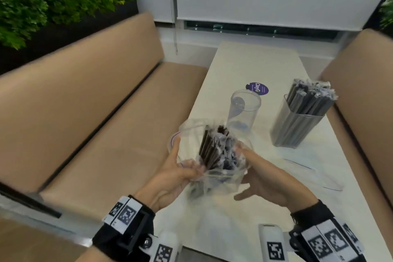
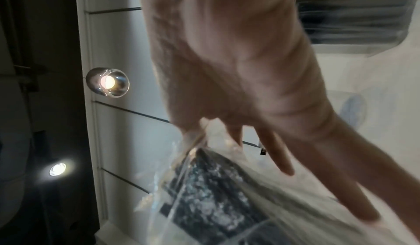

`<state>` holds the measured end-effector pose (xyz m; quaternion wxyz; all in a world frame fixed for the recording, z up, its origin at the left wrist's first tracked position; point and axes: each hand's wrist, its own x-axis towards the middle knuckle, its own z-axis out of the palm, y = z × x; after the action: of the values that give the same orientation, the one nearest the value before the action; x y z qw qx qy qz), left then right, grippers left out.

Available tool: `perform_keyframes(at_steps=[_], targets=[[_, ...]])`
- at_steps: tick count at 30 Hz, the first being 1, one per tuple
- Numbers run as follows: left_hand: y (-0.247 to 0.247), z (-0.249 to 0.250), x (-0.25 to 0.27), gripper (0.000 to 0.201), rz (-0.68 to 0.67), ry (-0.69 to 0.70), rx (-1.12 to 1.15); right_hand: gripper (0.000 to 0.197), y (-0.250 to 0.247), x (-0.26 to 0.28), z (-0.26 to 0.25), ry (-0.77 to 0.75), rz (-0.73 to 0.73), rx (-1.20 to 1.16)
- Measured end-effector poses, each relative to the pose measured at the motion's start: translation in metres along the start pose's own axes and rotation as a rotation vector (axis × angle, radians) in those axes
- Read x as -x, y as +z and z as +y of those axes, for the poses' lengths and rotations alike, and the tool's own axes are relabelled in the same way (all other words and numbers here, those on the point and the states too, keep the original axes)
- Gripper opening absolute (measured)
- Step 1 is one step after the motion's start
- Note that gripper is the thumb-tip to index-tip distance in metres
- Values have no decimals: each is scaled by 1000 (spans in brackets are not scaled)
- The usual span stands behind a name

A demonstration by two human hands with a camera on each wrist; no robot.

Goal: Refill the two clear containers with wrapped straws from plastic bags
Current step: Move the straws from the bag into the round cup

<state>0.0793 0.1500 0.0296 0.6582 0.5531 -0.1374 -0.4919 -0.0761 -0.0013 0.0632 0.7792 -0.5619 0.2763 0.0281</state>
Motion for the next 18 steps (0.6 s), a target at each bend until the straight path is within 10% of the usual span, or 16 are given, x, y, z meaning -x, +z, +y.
perform_keyframes(at_steps=[3, 6, 11, 18], targets=[[-14, 5, -12, 106, 4, 49, -8, 39, 30, -15, -7, -14, -78, -143], [-35, 6, -17, 101, -91, -5, -122, 30, 45, -41, -15, -141, 139, -106], [-92, 36, -35, 85, -45, 166, -746, 33, 41, -57, -17, -138, 312, 70], [-114, 84, -77, 110, -462, 223, -651, 38, 42, -71, -32, -85, 155, 202]])
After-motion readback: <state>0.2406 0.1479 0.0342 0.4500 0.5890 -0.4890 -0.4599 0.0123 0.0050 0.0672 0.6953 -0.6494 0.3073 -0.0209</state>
